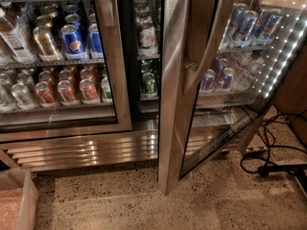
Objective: Open right fridge door
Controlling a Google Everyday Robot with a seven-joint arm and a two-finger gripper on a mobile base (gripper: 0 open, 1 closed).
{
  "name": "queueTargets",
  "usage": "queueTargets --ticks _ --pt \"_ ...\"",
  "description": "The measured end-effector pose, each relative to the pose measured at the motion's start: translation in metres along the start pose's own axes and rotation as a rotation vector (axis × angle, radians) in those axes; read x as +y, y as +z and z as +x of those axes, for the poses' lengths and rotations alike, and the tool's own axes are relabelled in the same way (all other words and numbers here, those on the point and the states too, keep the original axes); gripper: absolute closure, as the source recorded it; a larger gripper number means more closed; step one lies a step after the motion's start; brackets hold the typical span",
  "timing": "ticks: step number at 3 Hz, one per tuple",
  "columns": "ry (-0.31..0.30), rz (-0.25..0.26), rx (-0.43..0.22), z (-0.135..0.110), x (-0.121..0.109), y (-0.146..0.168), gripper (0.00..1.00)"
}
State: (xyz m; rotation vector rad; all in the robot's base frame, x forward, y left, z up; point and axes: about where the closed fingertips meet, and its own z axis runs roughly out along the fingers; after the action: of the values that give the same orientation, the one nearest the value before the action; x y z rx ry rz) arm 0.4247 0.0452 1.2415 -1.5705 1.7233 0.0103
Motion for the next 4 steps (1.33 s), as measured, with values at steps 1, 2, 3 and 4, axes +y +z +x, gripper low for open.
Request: queueTargets --ticks 1,2,3,4 --pt "0.000 0.000 0.000 0.0000 0.0000 0.0000 1.00" --pt "0.000 0.000 0.000 0.0000 0.0000 0.0000 1.00" --pt "0.000 0.000 0.000 0.0000 0.0000 0.0000 1.00" --pt "0.000 0.000 0.000 0.0000 0.0000 0.0000 1.00"
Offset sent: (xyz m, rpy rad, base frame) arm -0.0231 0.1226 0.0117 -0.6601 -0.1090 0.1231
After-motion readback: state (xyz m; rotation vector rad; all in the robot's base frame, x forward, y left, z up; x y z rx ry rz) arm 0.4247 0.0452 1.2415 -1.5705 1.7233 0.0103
